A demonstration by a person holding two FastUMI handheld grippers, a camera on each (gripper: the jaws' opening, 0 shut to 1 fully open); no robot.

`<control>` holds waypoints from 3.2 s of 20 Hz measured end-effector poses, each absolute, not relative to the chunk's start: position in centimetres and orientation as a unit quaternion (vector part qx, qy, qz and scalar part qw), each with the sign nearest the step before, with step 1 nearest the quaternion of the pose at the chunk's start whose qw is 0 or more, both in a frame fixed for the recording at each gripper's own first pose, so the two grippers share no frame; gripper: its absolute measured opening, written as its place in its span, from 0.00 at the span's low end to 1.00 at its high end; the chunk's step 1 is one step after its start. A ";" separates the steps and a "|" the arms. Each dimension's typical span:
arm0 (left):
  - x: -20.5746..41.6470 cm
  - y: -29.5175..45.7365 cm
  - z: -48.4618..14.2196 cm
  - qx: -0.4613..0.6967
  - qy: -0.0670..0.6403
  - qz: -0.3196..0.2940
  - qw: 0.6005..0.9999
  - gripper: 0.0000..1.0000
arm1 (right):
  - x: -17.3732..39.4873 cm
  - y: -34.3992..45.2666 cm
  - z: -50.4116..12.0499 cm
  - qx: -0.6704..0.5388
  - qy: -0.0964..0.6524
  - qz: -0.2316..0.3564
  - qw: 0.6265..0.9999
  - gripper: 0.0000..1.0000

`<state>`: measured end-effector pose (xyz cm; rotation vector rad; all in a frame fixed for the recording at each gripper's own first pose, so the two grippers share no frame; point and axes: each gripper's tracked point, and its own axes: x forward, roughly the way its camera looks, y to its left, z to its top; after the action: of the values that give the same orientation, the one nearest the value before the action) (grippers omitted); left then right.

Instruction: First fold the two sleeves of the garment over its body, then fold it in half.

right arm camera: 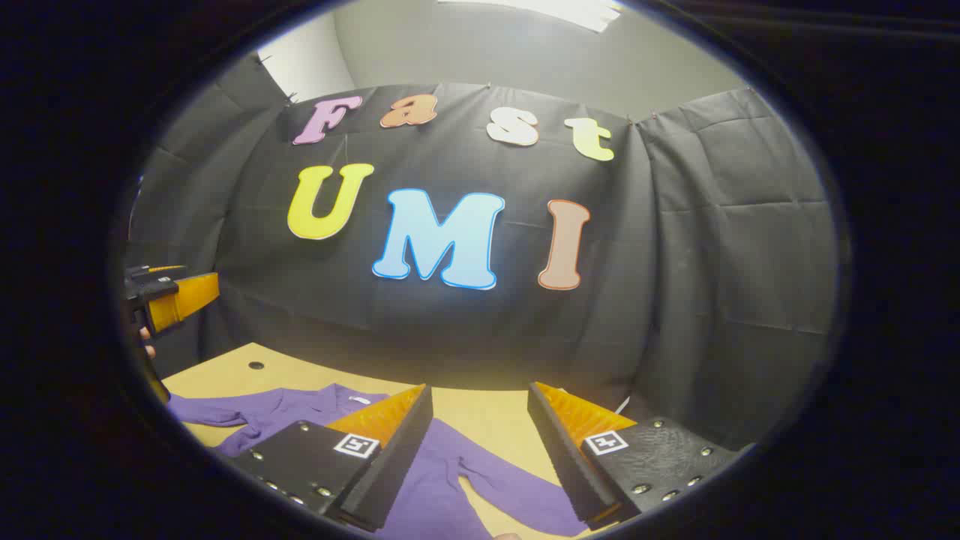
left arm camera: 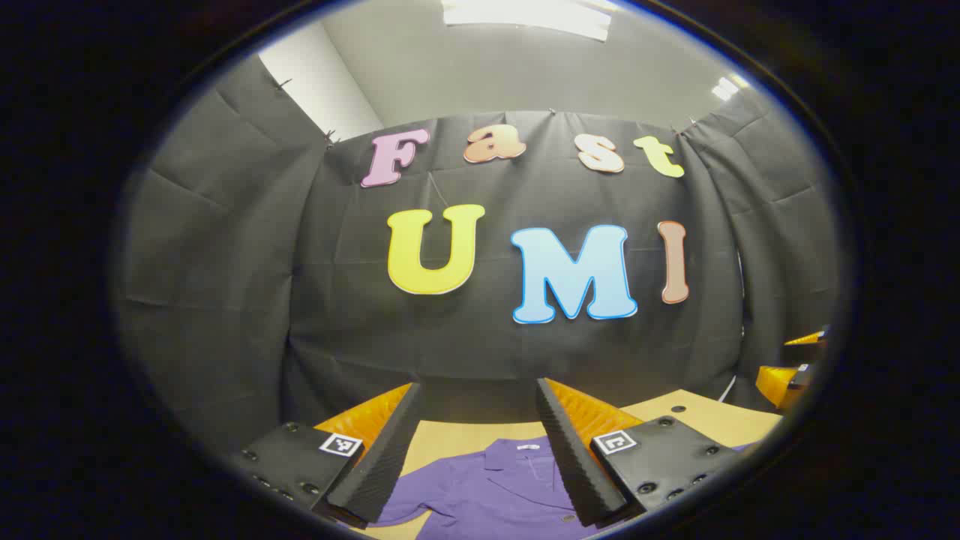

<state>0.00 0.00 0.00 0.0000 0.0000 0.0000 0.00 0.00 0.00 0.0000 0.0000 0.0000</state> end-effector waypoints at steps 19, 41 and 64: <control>-1.0 -1.1 -1.3 0.015 0.018 -0.020 1.000 0.94 | -1.5 -2.8 -3.9 0.031 0.060 -0.030 0.997 0.84; -0.6 -2.1 -3.6 0.021 0.052 0.013 0.998 0.94 | -3.7 -17.5 -29.8 0.159 0.364 -0.244 0.885 0.85; -2.0 -0.5 -3.7 0.024 0.054 0.026 0.998 0.96 | -3.1 -16.9 -36.1 0.236 0.430 -0.244 0.836 0.42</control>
<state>-2.05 -0.53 -3.68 0.0482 0.1087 0.0512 -3.12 -16.86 -36.06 0.5003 0.9104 -0.5168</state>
